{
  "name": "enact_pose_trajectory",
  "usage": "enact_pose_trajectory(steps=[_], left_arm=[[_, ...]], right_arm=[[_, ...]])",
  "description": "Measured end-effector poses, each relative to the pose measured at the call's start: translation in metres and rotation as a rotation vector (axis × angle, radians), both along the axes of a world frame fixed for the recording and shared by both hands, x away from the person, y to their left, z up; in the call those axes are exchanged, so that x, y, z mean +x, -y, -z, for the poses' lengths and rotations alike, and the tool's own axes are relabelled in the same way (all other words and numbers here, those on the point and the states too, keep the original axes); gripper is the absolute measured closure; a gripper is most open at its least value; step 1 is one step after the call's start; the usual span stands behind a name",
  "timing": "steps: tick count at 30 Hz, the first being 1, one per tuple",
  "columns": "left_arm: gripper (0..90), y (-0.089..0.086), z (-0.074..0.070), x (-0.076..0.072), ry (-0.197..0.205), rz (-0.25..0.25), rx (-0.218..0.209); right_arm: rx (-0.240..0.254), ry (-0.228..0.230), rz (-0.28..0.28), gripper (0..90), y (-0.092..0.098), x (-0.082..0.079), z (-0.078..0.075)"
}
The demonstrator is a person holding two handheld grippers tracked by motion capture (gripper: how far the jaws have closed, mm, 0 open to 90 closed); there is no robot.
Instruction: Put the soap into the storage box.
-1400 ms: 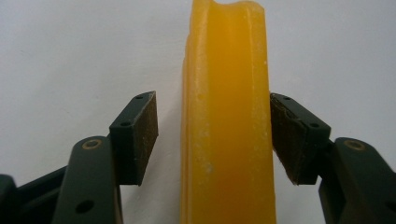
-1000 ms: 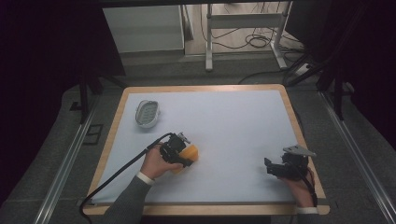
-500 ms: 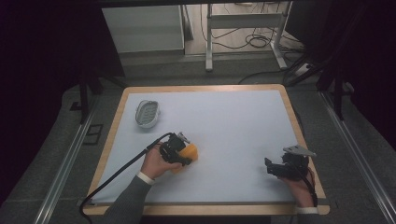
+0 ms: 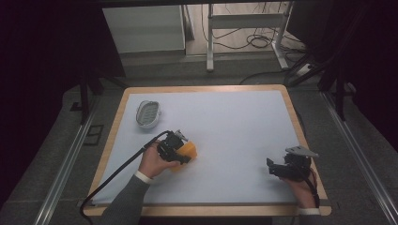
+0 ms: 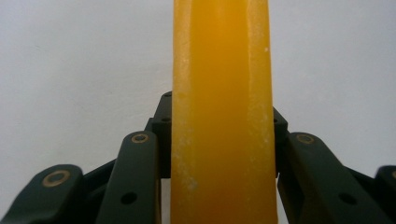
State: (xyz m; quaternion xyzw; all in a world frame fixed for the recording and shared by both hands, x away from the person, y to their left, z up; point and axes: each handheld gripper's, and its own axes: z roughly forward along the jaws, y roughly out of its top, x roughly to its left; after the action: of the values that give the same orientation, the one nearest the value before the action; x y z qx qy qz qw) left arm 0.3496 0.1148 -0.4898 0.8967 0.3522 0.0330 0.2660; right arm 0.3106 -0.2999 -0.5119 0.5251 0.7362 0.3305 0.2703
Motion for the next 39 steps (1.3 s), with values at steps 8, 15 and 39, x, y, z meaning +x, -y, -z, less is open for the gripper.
enact_pose_trajectory(steps=[8, 15, 39], left_arm=[[60.7, -0.01, -0.013, 0.003, 0.021, -0.021, -0.017], [60.7, -0.026, -0.028, 0.007, 0.051, -0.058, -0.041], [60.9, -0.059, -0.058, 0.026, 0.086, -0.13, -0.062]], right_arm=[[0.001, 0.001, 0.002, 4.4, 0.0, 0.0, 0.0], [0.004, 0.0, 0.008, 4.4, 0.001, 0.0, 0.0], [0.0, -0.005, 0.009, 4.4, 0.002, 0.001, 0.001]])
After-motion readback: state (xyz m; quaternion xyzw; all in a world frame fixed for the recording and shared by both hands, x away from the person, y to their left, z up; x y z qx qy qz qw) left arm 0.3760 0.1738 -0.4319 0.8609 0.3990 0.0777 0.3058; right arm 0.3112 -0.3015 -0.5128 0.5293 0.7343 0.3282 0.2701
